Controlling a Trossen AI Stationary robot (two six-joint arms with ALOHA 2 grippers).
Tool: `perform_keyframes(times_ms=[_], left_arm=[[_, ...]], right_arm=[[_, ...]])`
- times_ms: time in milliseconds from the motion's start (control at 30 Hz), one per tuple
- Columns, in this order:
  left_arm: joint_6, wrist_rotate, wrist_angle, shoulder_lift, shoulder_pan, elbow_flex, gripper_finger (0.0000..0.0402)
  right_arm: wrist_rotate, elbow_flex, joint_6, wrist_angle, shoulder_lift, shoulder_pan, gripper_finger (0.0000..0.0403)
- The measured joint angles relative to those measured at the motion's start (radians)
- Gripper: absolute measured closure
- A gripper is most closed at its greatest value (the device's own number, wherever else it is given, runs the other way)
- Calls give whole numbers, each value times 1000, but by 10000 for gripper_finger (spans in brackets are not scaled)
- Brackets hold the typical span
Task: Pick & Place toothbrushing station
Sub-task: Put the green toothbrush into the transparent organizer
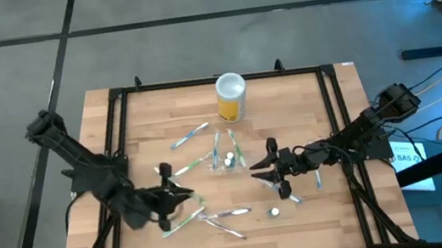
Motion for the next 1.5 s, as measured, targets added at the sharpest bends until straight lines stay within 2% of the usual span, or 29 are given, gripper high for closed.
perform_keyframes(times_ms=[167,333,400,467,700,900,1067,1300,1500], left_arm=[[190,-8,604,-100,20,-198,379],[303,151,1269,-109,83,-430,379],[316,203,1432,-91,111,-491,379],[315,242,1522,-70,146,-527,379],[246,420,1619,61,244,-515,379],[249,437,1642,145,271,-483,379],[251,471,1642,172,288,-463,379],[247,505,1641,178,311,-444,379],[228,531,1633,186,328,-430,379]], right_arm=[[-100,63,-58,0,0,0,276],[-139,156,-133,-58,0,0,262],[-138,201,-151,-120,0,0,259],[-136,250,-163,-199,0,0,259],[-12,409,-210,-425,0,0,273],[-14,476,-178,-485,0,0,279],[-14,502,-125,-584,0,-2,233],[-14,502,-84,-613,0,-26,149],[-16,502,-69,-613,0,-56,125]])
